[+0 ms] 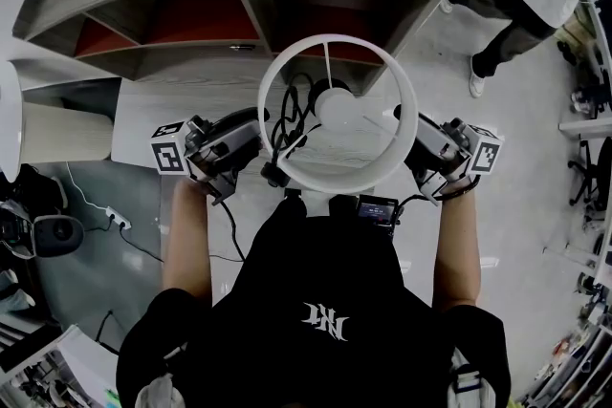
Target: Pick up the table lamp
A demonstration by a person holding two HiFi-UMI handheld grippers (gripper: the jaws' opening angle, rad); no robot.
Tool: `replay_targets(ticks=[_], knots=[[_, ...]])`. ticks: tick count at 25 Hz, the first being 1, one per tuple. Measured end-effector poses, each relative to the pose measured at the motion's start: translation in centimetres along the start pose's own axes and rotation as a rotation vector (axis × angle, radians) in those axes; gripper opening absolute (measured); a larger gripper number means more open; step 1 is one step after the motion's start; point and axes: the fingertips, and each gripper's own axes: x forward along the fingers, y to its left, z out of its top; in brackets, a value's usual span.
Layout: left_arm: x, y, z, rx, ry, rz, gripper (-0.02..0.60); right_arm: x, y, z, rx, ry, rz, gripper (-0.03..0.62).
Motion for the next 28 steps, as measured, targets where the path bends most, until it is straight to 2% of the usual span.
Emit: replay_targets(ticks=[12, 28], knots=[[0.1, 0.3, -0.1, -0.014, 0.005, -0.002, 0.123, -0.7, -0.8, -0.3, 0.013, 0.014, -0.001, 0.120], [0.4, 0.2, 0.1, -0.044, 0.048, -0.027, 0.121, -1.0, -0.2, -0.5, 0.007, -0.035, -0.019, 0.120]])
